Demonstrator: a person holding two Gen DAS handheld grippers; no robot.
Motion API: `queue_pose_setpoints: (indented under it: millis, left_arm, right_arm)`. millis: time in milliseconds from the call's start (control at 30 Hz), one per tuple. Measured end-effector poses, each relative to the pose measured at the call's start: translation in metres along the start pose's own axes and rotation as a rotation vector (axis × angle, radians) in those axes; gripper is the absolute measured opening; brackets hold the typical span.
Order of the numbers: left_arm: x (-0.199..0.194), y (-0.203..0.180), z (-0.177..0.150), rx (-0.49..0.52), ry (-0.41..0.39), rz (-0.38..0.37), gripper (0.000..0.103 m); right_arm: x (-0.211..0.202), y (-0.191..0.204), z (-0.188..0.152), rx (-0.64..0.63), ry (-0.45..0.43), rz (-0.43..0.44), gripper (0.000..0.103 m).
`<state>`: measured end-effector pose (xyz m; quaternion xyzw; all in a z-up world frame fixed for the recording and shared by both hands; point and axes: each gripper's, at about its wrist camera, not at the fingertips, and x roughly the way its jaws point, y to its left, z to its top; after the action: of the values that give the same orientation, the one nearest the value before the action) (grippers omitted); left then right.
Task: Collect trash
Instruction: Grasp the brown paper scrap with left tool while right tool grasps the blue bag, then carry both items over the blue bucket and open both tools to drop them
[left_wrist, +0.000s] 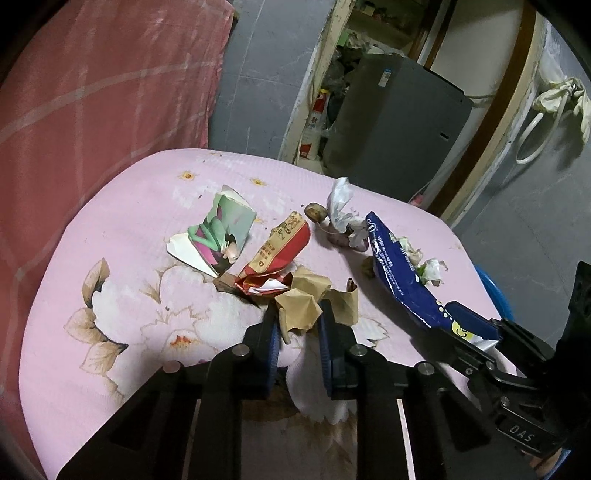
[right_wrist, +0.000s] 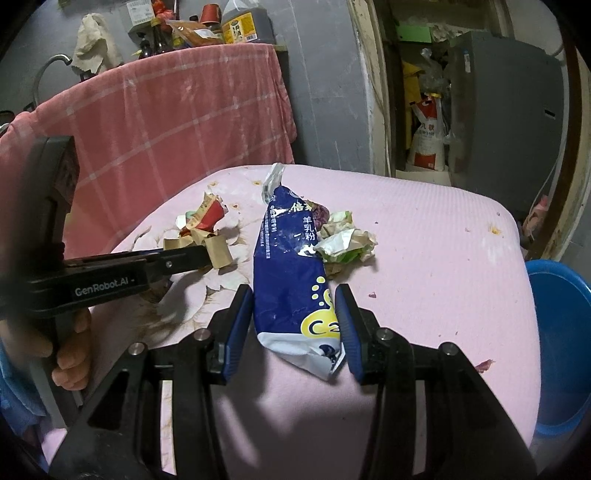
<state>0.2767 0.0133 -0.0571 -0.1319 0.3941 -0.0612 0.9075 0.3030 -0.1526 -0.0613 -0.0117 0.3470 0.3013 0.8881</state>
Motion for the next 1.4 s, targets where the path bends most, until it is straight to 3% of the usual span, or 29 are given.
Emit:
queue_pose_setpoints:
  millis: [333, 533, 1067, 1400]
  left_arm:
    - [-0.016, -0.005, -0.014, 0.013, -0.043, 0.014, 0.013]
    - [-0.025, -0.007, -0.018, 0.018, -0.087, 0.032, 0.011]
    - [-0.059, -0.045, -0.006, 0.108, -0.332, -0.010, 0.011]
    - [-0.063, -0.102, 0.013, 0.196, -0.448, -0.112, 0.011]
  right_arm:
    - [-0.003, 0.003, 0.000, -0.023, -0.014, 0.013, 0.044]
    - [-0.013, 0.007, 0.001, -0.038, -0.077, 0.011, 0.043]
    - [-0.083, 0.004, 0.007, -0.059, -0.444, -0.125, 0.043]
    - [-0.136, -0.033, 0.009, 0.004, -0.623, -0.310, 0.043]
